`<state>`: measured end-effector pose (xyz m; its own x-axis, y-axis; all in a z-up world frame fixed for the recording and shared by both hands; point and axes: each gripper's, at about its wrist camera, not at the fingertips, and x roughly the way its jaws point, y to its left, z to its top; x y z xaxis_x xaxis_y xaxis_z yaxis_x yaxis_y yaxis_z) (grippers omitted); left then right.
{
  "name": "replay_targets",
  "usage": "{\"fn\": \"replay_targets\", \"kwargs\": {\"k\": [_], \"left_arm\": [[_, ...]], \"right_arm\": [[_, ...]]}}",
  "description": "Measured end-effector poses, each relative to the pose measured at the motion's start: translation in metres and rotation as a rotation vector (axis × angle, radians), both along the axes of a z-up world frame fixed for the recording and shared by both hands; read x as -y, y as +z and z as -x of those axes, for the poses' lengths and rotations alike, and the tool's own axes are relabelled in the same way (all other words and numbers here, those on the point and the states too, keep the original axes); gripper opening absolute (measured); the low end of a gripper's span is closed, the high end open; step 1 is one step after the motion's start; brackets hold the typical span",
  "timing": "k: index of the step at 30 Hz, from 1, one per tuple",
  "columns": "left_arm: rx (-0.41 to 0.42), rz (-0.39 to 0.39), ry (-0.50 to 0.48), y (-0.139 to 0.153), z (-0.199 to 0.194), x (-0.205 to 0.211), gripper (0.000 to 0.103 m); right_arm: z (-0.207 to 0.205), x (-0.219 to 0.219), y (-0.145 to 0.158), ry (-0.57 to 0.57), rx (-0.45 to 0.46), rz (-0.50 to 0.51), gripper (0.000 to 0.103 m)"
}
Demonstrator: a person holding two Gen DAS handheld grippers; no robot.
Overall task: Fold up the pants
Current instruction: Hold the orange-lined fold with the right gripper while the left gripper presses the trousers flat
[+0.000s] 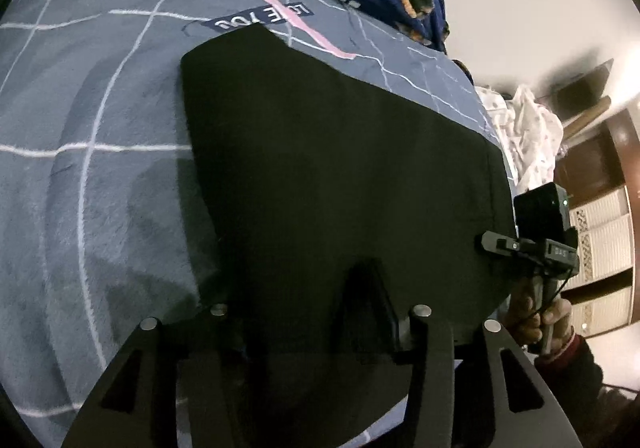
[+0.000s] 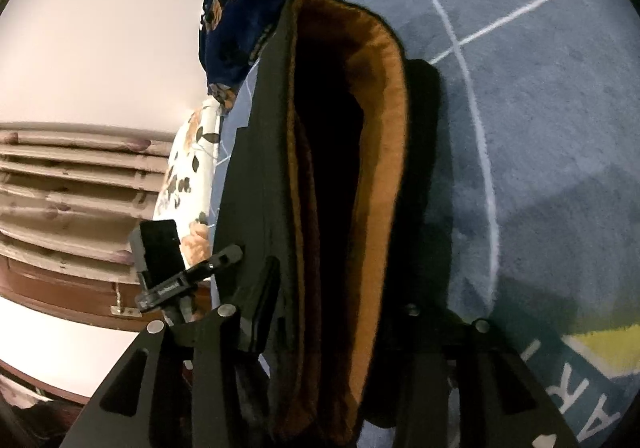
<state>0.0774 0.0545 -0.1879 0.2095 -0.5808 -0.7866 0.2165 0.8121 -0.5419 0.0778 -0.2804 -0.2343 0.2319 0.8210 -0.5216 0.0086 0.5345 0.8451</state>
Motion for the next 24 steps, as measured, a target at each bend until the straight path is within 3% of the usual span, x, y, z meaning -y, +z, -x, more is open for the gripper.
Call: {"fn": "replay_targets", "kwargs": {"k": [1,4,7,18,24], "left_arm": [[0.008,0.000,0.007,0.000,0.000,0.001,0.047],[0.026,-0.019,0.037,0.001,0.004,0.001,0.026],[0.079,-0.058,0.059,0.013,0.009,0.004,0.019],[0.302,-0.214,0.030,0.068,0.022,0.023,0.018],[0.335,-0.230,0.038,0.079,0.022,0.017,0.018]], "right_arm": [[-0.001,-0.002,0.001,0.002,0.004,0.005,0.041],[0.002,-0.008,0.004,0.010,0.023,0.037,0.034],[0.005,-0.007,0.010,0.003,0.049,0.013,0.029],[0.003,-0.019,0.029,-0.003,0.088,-0.050,0.029],[-0.002,-0.032,0.043,0.012,0.117,-0.042,0.029]]}}
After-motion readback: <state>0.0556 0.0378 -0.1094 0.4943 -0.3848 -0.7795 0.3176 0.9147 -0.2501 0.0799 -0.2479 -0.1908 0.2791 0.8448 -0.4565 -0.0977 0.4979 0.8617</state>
